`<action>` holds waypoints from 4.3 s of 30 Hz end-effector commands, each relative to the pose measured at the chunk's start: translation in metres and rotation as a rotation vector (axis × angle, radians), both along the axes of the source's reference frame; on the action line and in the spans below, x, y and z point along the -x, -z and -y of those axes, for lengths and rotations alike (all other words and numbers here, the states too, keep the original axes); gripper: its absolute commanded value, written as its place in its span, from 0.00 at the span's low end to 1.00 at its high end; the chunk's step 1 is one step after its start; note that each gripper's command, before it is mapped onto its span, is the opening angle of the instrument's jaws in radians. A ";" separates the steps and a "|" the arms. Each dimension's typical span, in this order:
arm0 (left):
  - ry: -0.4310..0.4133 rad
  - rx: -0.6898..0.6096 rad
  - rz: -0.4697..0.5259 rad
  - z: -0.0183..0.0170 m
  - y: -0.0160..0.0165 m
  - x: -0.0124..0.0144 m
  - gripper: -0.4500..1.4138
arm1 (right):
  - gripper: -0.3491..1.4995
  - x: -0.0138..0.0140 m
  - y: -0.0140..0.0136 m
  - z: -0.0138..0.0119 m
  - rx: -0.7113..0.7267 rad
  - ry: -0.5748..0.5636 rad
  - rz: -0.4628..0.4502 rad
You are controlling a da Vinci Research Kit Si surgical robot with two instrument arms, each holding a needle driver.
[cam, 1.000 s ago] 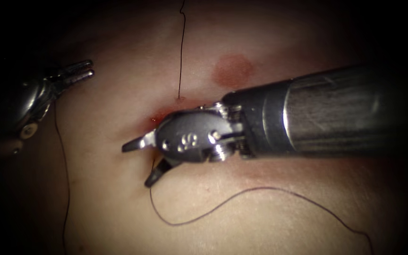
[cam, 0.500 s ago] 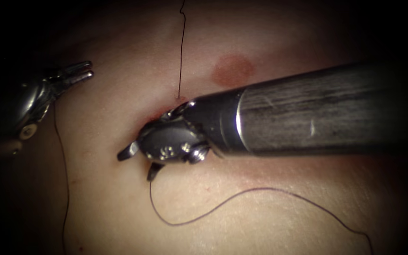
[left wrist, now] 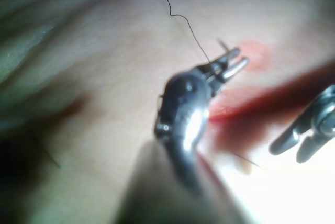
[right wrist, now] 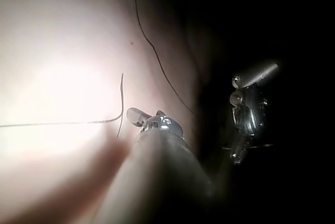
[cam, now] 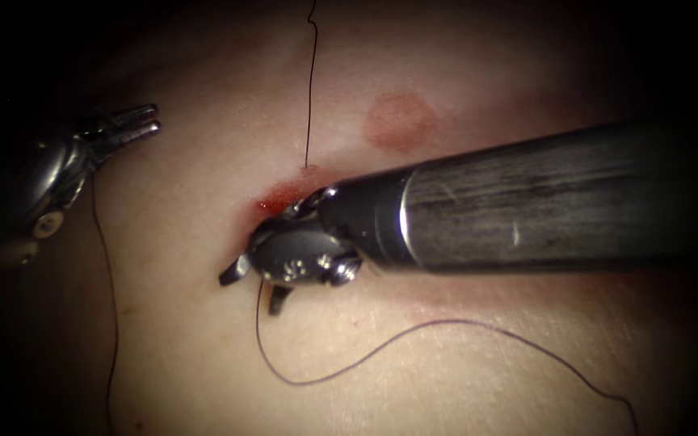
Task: Wound Closure
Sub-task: Use the right gripper to pull the suture through.
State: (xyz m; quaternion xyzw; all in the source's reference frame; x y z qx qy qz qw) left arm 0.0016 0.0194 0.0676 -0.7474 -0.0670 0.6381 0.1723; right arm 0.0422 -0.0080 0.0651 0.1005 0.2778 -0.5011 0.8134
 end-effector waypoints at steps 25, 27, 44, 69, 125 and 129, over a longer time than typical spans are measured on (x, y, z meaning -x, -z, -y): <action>-0.004 -0.002 0.004 0.0000 -0.0006 0.0001 0.05 | 0.00 -0.0020 -0.0086 0.0029 0.010 -0.010 0.150; -0.004 -0.002 0.004 0.0001 -0.0006 0.0001 0.05 | 0.00 -0.0020 -0.0084 0.0030 0.005 -0.023 0.158; -0.003 -0.002 0.004 -0.0001 -0.0008 0.0002 0.05 | 0.00 0.0037 0.0014 0.0106 -0.089 0.003 0.090; 0.001 -0.002 0.001 -0.0001 -0.0009 0.0006 0.05 | 0.18 0.0168 0.0181 0.0241 -0.209 -0.053 0.181; -0.001 -0.005 0.003 -0.0004 -0.0009 0.0004 0.05 | 0.99 0.0202 0.0260 0.0010 -0.017 -0.367 0.205; -0.002 -0.005 0.003 -0.0003 -0.0009 0.0003 0.05 | 0.99 0.0218 0.0255 0.0009 0.156 -0.352 0.394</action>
